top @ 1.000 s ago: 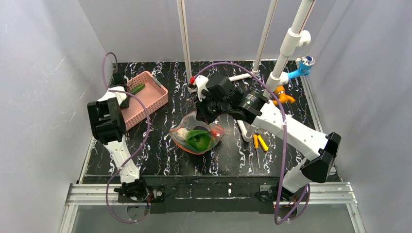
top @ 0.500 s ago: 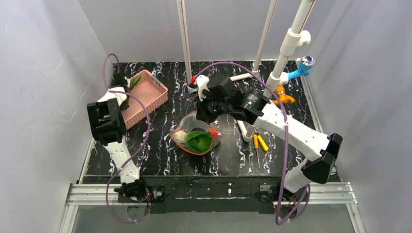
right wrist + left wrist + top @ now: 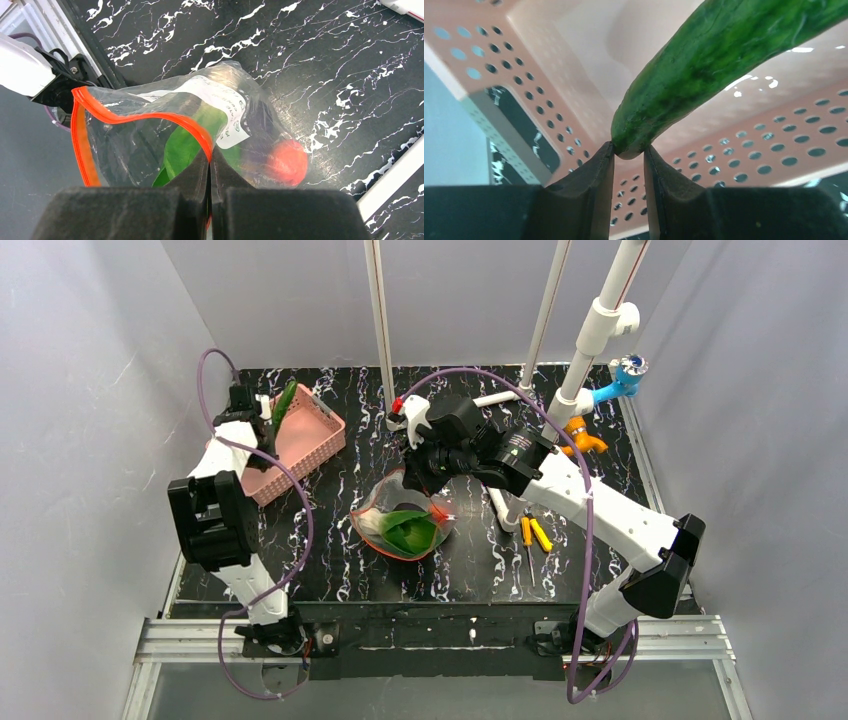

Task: Place the food in the zip-top bag and seal the zipper
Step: Pick up the fake vegetable from the bin, then place the fake vegetable in the zipper food storage bag.

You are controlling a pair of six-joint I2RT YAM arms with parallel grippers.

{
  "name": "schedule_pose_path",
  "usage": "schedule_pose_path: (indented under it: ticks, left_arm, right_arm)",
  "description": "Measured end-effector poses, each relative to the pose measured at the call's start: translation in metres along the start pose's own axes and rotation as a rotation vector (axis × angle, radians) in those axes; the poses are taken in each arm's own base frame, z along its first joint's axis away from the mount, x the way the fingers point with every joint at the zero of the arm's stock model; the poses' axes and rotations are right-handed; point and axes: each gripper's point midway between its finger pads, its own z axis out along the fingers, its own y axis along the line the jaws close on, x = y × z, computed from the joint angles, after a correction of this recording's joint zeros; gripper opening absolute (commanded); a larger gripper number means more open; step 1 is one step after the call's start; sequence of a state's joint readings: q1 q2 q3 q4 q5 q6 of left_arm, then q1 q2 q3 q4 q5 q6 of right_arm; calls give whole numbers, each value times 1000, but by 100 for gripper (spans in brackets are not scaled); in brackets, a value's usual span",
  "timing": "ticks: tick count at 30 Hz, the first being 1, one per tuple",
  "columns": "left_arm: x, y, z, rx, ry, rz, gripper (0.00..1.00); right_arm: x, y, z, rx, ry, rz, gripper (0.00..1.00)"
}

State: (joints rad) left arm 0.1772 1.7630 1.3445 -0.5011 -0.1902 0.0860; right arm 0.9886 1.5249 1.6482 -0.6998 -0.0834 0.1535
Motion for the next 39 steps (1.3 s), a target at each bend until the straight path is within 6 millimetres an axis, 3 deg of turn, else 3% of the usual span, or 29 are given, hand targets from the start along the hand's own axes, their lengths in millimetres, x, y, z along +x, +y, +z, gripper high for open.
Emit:
schedule_pose_path:
  ticks: [6, 11, 14, 17, 24, 29, 33, 39]
  left_arm:
    - [7, -19, -19, 100, 5, -104, 0]
    - [-7, -20, -65, 134, -87, -232, 0]
    - [-3, -23, -99, 167, -95, -351, 0]
    - [6, -44, -134, 304, -83, -467, 0]
    - [74, -118, -243, 798, -20, -689, 0]
    - [94, -145, -317, 1052, -27, -654, 0]
    - [110, -153, -347, 1171, 2, -657, 0]
    - [155, -173, -351, 1285, 206, -688, 0]
  right_arm:
    - [0, 0, 0, 1, 0, 0, 1]
    - [1, -2, 2, 12, 3, 1, 1]
    - [1, -7, 6, 35, 10, 2, 1]
    - [1, -15, 12, 77, 14, 4, 1]
    - [-18, -41, 19, 233, -51, 41, 1]
    - [-45, -62, 30, 350, -154, 62, 1]
    - [-71, -77, 51, 430, -211, 54, 1]
    - [-95, -89, 67, 483, -285, -11, 1]
